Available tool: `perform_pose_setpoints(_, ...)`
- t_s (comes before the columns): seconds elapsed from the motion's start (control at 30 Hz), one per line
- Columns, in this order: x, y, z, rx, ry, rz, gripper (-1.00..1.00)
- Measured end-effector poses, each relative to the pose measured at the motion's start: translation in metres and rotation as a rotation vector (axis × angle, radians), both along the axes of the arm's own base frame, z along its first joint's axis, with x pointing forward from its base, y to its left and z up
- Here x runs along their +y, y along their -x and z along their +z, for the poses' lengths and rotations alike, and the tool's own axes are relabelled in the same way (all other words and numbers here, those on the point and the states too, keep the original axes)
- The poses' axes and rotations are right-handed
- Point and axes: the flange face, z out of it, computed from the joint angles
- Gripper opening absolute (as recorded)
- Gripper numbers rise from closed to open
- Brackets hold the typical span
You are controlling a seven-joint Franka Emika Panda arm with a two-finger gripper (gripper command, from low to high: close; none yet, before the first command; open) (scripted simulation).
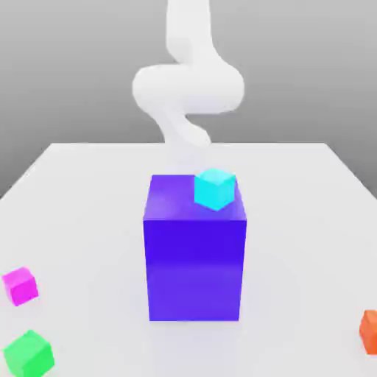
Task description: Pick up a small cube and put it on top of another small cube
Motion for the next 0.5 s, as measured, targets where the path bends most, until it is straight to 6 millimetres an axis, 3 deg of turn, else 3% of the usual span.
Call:
perform_pose_setpoints(0.23, -0.077, -0.054, -0.1, 0.202, 0.193, 0.076, 0.0)
perform_pose_setpoints(0.37, -0.126, -0.066, -0.161, 0.322, 0.261, 0.139, 0.0)
perform_pose_setpoints(0.5, -0.174, -0.065, -0.224, 0.437, 0.3, 0.217, 0.0)
